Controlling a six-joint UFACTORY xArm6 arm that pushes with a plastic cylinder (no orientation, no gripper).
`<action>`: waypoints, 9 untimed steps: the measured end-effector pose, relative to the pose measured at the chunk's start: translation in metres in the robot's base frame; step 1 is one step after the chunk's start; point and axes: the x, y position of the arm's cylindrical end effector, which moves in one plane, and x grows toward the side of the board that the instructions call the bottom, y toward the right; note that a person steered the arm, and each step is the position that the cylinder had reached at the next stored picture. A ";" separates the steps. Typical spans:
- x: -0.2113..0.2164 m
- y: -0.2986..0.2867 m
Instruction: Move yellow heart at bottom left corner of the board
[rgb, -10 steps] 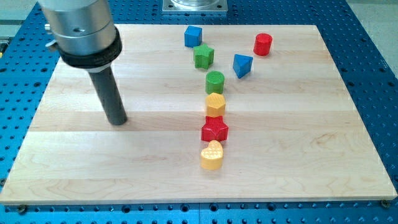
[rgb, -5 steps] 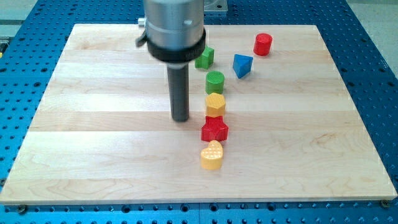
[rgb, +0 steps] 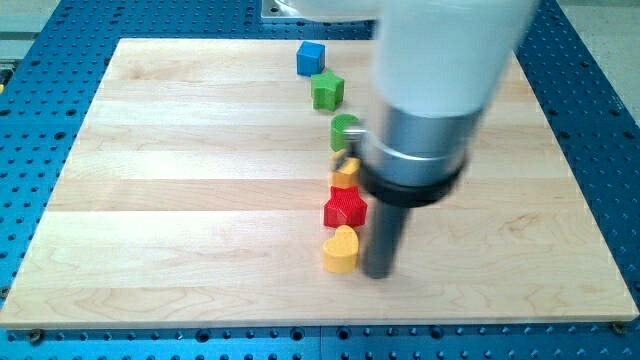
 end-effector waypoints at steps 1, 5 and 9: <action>0.000 -0.038; -0.061 -0.138; -0.013 -0.190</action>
